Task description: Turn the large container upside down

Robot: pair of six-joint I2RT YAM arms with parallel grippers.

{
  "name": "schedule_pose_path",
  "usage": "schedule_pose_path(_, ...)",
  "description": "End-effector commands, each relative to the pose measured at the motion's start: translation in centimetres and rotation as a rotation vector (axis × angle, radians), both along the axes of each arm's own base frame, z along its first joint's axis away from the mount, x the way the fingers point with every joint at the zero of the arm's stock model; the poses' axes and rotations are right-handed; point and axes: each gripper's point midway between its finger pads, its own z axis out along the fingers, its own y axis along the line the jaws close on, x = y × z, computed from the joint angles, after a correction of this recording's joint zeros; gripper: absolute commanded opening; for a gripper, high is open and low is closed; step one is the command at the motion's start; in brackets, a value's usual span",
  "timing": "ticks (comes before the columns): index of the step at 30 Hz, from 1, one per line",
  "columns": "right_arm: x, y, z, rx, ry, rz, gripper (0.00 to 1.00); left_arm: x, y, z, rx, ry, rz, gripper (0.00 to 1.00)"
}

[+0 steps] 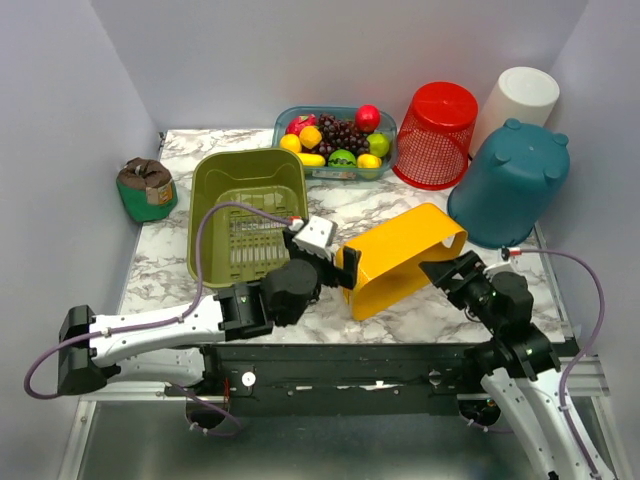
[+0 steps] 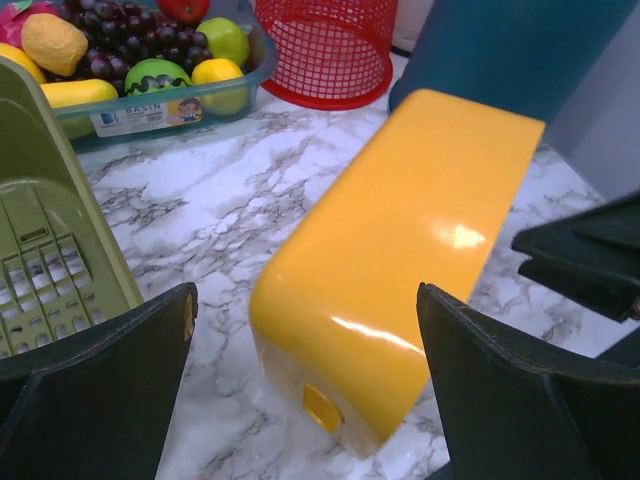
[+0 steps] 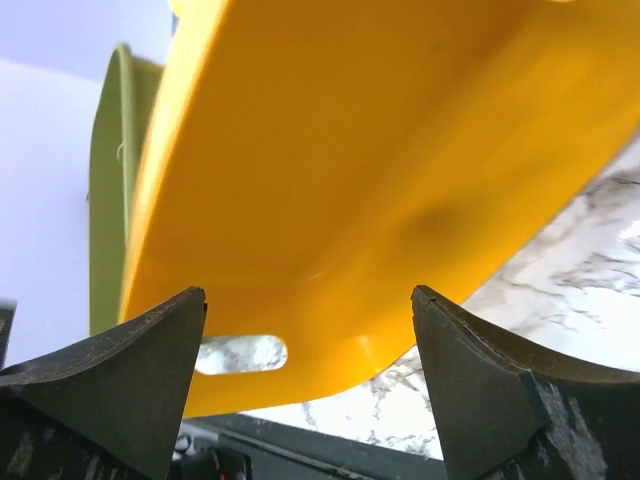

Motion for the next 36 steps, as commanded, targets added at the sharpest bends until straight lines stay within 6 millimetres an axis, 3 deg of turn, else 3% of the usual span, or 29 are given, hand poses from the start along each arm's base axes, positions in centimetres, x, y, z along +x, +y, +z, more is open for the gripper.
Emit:
schedule_pose_path(1,0.7,2.1,4.4,0.006,-0.119,0.13,0.91,1.6,0.7,0.1,-0.067,0.079,-0.027,0.99)
schedule_pose_path(7,0.5,2.6,7.0,0.027,-0.184,0.158,0.91,3.9,2.3,0.5,-0.059,0.082,0.001,0.99)
schedule_pose_path(13,-0.1,3.5,8.0,0.046,-0.229,0.22,0.9,5.1,0.2,-0.9,-0.025,0.136,-0.091,0.99)
schedule_pose_path(22,3.7,4.7,7.6,0.049,-0.145,0.215,0.82,6.7,-1.8,-2.2,-0.047,0.24,-0.153,0.99)
schedule_pose_path(24,4.0,5.1,7.5,0.063,-0.135,0.218,0.67,7.4,-2.1,-1.9,-0.067,0.245,-0.165,0.99)
schedule_pose_path(25,4.2,5.3,7.3,0.074,-0.122,0.224,0.66,7.8,-2.4,-2.6,-0.06,0.267,-0.169,0.99)
schedule_pose_path(29,4.5,5.6,6.6,0.08,-0.095,0.218,0.63,8.7,-3.5,-2.6,-0.08,0.309,-0.22,0.99)
schedule_pose_path(32,4.7,5.8,6.6,0.089,-0.095,0.22,0.52,9.5,-3.5,-2.4,-0.111,0.323,-0.212,0.99)
schedule_pose_path(33,4.8,5.9,6.5,0.091,-0.095,0.221,0.42,9.7,-3.3,-2.3,-0.119,0.32,-0.207,0.99)
schedule_pose_path(36,5.3,6.3,6.8,0.102,-0.092,0.234,0.33,9.9,-2.8,-1.7,-0.137,0.312,-0.194,0.99)
